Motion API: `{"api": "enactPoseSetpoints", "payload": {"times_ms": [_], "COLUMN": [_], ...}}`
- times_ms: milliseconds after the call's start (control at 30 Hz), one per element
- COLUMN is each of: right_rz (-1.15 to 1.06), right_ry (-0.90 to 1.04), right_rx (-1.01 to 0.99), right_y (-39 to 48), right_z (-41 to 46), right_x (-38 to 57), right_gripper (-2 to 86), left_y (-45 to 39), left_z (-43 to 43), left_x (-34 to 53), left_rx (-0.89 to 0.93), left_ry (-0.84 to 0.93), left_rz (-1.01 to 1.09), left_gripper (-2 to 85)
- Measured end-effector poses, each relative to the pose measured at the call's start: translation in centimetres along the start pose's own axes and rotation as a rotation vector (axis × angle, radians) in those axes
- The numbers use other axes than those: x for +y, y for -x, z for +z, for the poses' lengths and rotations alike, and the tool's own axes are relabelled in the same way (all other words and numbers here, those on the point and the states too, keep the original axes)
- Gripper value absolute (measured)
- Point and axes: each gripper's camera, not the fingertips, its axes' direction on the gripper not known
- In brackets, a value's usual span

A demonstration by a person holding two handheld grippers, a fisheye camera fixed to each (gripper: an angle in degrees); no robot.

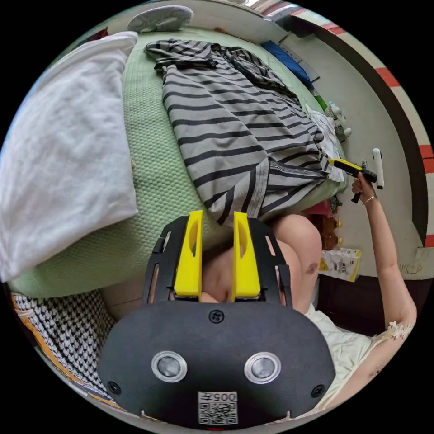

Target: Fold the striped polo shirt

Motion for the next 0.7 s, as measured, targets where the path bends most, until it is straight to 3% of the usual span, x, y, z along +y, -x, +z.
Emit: {"api": "enactPoseSetpoints", "payload": {"times_ms": [67, 333, 567, 700], "right_rz": [0.005, -0.158, -0.097, -0.061], "right_ry": [-0.019, 0.005, -0.106, -0.150], "right_rx": [0.030, 0.392, 0.226, 0.025], "right_y": [0.3, 5.3, 3.1, 0.7], "right_z": [0.6, 0.5, -8.0, -14.3], "right_x": [0.5, 2.8, 5.9, 8.9], "right_gripper": [10.0, -1.0, -1.4, -1.5], "left_y": [0.0, -3.6, -5.5, -6.2], "left_z": [1.4, 2.0, -7.5, -15.9], "left_x": [-0.3, -0.5, 1.8, 3.6], "left_rx": [0.050, -0.112, -0.162, -0.222], "left_ry": [0.004, 0.013, -0.111, -0.183], "left_rz": [-0.029, 0.024, 0.124, 0.169], "left_gripper": [9.0, 0.9, -0.1, -0.2]}}
